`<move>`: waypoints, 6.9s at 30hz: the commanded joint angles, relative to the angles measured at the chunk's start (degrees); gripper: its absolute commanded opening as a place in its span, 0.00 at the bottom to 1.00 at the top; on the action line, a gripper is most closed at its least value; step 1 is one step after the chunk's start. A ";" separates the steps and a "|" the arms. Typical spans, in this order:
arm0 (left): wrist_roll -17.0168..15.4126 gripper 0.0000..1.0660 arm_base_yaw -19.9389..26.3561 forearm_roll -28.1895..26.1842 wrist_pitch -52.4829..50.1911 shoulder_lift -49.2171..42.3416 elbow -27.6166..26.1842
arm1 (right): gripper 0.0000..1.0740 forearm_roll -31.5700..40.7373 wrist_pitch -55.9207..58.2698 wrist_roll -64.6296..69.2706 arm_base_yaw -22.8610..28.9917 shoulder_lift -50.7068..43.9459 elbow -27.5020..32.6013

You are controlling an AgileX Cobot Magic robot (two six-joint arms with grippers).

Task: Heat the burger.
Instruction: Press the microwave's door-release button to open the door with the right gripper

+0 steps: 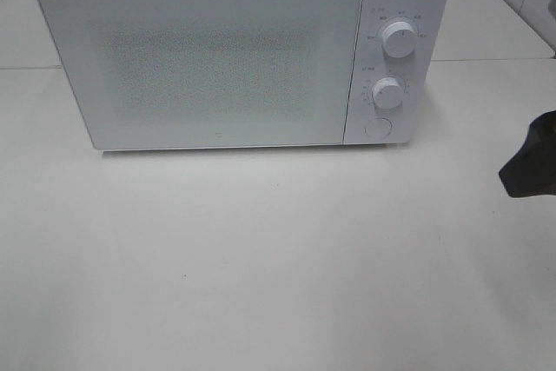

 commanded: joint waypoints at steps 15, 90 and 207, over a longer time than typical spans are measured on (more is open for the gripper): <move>-0.11 0.94 0.29 0.17 -0.06 -0.74 0.00 | 0.70 -1.66 9.45 1.72 -0.29 -26.13 1.83; -0.11 0.94 0.29 0.17 -0.06 -0.63 0.00 | 0.70 -3.32 6.42 6.93 -8.54 -59.13 15.18; -0.11 0.94 0.29 0.17 -0.06 -0.63 0.00 | 0.00 4.70 -97.00 92.70 4.47 56.49 6.07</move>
